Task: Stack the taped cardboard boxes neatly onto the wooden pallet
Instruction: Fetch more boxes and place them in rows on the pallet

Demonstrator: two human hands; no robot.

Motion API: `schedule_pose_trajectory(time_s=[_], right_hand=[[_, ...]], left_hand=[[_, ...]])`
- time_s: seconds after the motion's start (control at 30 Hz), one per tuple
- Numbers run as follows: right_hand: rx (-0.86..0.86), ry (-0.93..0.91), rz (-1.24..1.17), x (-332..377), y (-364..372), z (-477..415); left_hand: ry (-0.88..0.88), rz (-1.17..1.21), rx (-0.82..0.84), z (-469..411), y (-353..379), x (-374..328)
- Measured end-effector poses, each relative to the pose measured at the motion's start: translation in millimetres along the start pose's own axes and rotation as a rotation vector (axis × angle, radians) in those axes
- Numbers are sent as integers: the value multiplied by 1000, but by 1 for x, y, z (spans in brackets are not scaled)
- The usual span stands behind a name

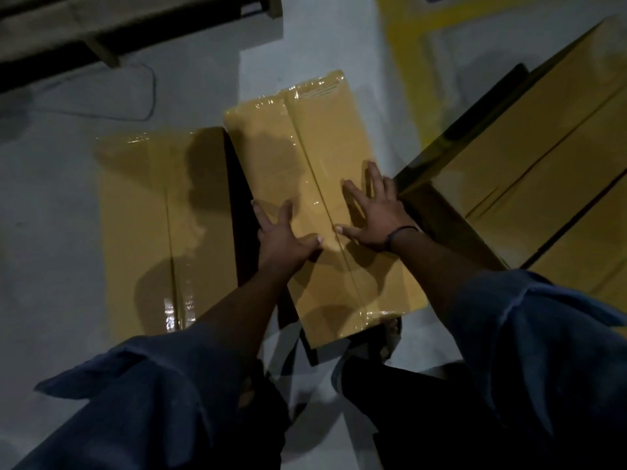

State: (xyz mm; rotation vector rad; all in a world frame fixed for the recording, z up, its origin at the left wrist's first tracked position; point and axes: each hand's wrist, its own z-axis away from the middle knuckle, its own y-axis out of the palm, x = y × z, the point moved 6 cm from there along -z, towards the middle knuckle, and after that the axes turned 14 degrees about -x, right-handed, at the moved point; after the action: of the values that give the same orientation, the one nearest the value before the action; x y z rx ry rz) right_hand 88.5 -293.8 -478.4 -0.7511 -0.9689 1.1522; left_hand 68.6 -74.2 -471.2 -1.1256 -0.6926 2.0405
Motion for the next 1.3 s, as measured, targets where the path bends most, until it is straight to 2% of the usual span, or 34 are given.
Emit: schedule_pose_trajectory(time_s=[0.2, 0.37, 0.63, 0.83, 1.07, 1.3], right_hand=[[-85, -5, -38, -2, -14, 14], [-117, 71, -82, 16, -76, 72], [-220, 301, -186, 77, -225, 234], [-358, 486, -260, 114, -302, 376], [-472, 670, -250, 120, -343, 522], [-566, 845, -207, 119, -331, 664]], left_hand=[[174, -149, -41, 12, -12, -14], [355, -322, -48, 54, -71, -49], [603, -457, -7, 172, -217, -141], [742, -478, 52, 282, -299, -188], [932, -484, 114, 410, -322, -221], [1103, -526, 199, 527, -304, -225]])
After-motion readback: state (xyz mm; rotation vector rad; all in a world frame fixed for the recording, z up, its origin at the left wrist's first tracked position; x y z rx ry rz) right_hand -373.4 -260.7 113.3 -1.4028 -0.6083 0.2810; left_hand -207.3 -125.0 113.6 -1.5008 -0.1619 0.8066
